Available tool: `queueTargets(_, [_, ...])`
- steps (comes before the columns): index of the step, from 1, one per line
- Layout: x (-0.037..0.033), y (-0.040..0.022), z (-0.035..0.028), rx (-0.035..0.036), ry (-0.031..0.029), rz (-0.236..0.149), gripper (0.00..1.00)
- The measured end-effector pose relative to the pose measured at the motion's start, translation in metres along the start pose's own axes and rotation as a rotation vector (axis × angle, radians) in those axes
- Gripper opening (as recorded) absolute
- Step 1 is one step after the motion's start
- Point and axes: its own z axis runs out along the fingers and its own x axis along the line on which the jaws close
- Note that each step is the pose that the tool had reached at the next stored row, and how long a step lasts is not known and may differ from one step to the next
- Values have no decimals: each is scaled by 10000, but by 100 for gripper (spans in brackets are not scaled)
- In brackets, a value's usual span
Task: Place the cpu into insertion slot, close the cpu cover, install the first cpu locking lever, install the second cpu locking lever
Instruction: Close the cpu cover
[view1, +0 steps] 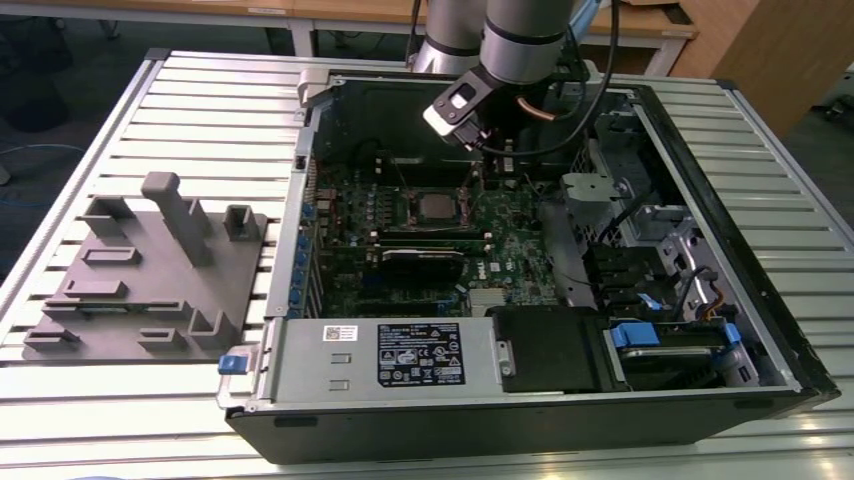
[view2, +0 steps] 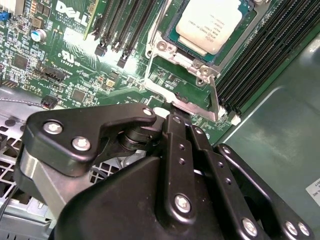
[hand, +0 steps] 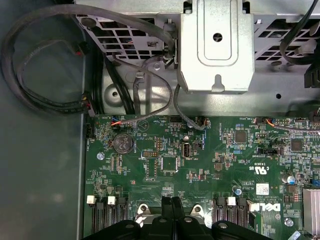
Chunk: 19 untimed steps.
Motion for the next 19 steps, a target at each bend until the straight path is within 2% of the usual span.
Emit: queueTargets(19, [-1, -68, 9, 0, 0, 0, 11])
